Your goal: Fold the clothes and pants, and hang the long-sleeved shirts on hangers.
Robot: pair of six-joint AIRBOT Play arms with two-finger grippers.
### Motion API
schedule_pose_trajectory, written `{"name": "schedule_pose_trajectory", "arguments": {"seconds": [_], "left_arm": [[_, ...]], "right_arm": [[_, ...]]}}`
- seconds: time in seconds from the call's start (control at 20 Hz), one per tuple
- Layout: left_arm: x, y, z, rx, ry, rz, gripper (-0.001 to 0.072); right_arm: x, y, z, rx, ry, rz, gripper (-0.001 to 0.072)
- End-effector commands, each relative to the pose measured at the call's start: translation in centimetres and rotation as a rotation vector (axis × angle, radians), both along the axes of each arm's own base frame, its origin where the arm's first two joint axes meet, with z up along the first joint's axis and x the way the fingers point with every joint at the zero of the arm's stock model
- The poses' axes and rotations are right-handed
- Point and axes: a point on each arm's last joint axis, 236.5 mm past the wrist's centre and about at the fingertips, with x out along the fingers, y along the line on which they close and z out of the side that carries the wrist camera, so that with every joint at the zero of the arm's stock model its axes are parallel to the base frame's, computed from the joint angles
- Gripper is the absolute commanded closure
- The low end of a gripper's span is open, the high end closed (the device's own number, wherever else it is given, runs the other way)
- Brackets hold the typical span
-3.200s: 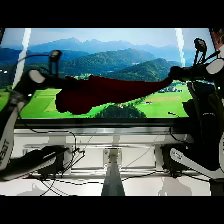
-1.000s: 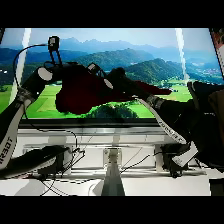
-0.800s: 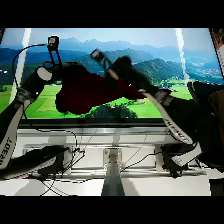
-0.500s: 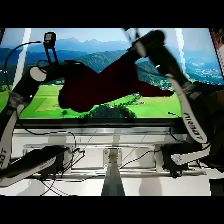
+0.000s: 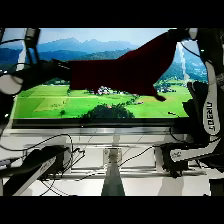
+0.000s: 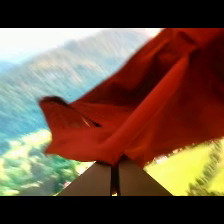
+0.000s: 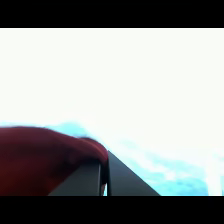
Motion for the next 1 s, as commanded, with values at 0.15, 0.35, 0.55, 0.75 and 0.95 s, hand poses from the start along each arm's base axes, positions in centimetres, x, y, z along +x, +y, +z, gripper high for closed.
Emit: {"name": "schedule_pose_trajectory", "arguments": {"seconds": [0.15, 0.35, 0.55, 0.75, 0.95], "left_arm": [[-2.0, 5.6, 5.9, 0.021, -0.163, 0.136, 0.0693], [-3.0, 6.4, 7.7, 0.028, -0.218, 0.158, 0.0693], [-5.2, 6.9, 10.7, 0.054, -0.321, 0.174, 0.0693], [-7.3, 7.4, 15.0, 0.024, -0.473, 0.211, 0.0694], [-10.0, 8.8, 20.7, -0.048, -0.675, 0.289, 0.0694]], "right_arm": [[-0.4, -4.2, 1.2, 0.007, -0.029, -0.079, 0.0700], [-0.3, -4.4, 1.3, -0.001, -0.036, -0.076, 0.0700], [0.5, -4.2, 2.7, -0.035, -0.083, -0.033, 0.0700], [2.5, -3.8, 8.3, -0.048, -0.258, -0.002, 0.0700], [2.6, -3.7, 15.4, -0.067, -0.407, 0.007, 0.0700]]}}
